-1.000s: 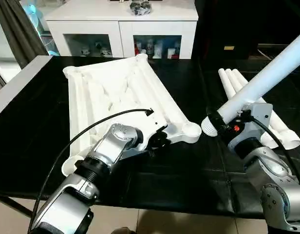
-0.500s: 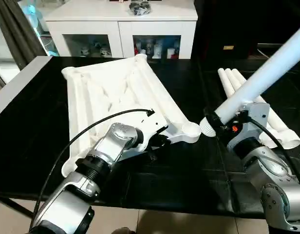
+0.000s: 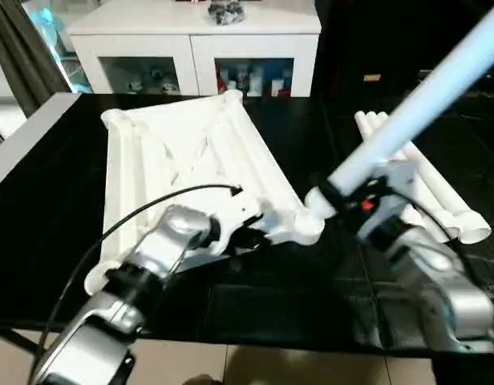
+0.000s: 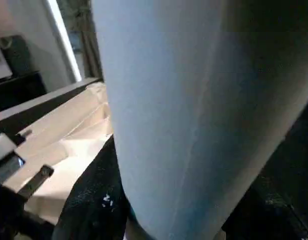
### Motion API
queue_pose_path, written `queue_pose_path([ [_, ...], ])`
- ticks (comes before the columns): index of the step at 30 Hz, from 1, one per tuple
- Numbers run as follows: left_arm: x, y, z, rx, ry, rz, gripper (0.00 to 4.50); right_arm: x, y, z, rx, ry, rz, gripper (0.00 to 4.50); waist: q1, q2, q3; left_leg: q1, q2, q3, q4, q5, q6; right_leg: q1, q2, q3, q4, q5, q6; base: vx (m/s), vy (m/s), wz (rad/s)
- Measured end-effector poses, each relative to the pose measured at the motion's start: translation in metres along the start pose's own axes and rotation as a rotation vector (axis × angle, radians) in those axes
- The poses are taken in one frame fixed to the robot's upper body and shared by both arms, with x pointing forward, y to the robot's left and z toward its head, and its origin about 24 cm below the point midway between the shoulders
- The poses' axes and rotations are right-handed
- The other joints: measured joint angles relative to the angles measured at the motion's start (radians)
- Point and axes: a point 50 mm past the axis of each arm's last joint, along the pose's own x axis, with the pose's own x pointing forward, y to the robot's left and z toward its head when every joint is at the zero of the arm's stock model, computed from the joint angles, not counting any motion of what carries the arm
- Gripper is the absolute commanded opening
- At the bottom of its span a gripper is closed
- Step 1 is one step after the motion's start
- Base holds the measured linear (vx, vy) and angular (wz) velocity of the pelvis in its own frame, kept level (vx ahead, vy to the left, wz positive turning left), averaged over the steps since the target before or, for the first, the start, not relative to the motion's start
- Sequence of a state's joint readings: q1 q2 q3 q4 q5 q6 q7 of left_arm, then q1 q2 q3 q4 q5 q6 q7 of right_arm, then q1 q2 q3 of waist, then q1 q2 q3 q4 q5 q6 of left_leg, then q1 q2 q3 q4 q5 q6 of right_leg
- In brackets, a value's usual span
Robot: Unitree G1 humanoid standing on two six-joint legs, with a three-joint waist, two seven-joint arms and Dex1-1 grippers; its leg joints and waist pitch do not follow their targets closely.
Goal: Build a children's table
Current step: Insert table leg to table base
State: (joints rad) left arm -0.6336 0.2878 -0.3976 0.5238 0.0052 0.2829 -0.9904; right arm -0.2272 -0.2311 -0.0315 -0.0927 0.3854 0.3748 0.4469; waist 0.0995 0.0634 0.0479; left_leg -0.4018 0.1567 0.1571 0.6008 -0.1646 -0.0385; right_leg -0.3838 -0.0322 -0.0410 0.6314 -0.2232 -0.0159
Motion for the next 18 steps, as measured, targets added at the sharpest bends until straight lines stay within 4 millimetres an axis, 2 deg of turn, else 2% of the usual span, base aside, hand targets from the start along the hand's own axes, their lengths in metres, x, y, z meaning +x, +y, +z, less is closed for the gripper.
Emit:
queue_pose_path([
  [4,-0.004,-0.002,-0.003,0.031,-0.008,-0.009,0.0,0.005,0.0,-0.002,-0.037,-0.004,0.062,1.94,0.0,-0.003,0.0,0.0,0.0,0.001,0.0,0.0,0.0,0.0,-0.001,0.0,0.0,0.0,0.0,0.0,0.0,0.0],
  [11,-0.011,-0.006,-0.006,0.052,-0.014,-0.054,0.0,0.006,0.003,-0.026,-0.035,0.142,0.17,1.94,0.009,-0.006,0.002,-0.001,0.0,0.001,0.0,0.0,0.001,0.0,-0.001,0.0,0.0,0.0,0.0,0.0,0.0,0.0],
  [18,-0.011,-0.006,-0.006,0.05,-0.011,-0.06,0.0,0.01,0.003,-0.029,-0.075,0.171,0.23,1.94,0.01,-0.007,0.003,0.0,0.0,0.002,0.0,0.0,0.001,0.0,-0.002,0.0,0.0,0.0,0.0,0.0,0.0,0.0],
])
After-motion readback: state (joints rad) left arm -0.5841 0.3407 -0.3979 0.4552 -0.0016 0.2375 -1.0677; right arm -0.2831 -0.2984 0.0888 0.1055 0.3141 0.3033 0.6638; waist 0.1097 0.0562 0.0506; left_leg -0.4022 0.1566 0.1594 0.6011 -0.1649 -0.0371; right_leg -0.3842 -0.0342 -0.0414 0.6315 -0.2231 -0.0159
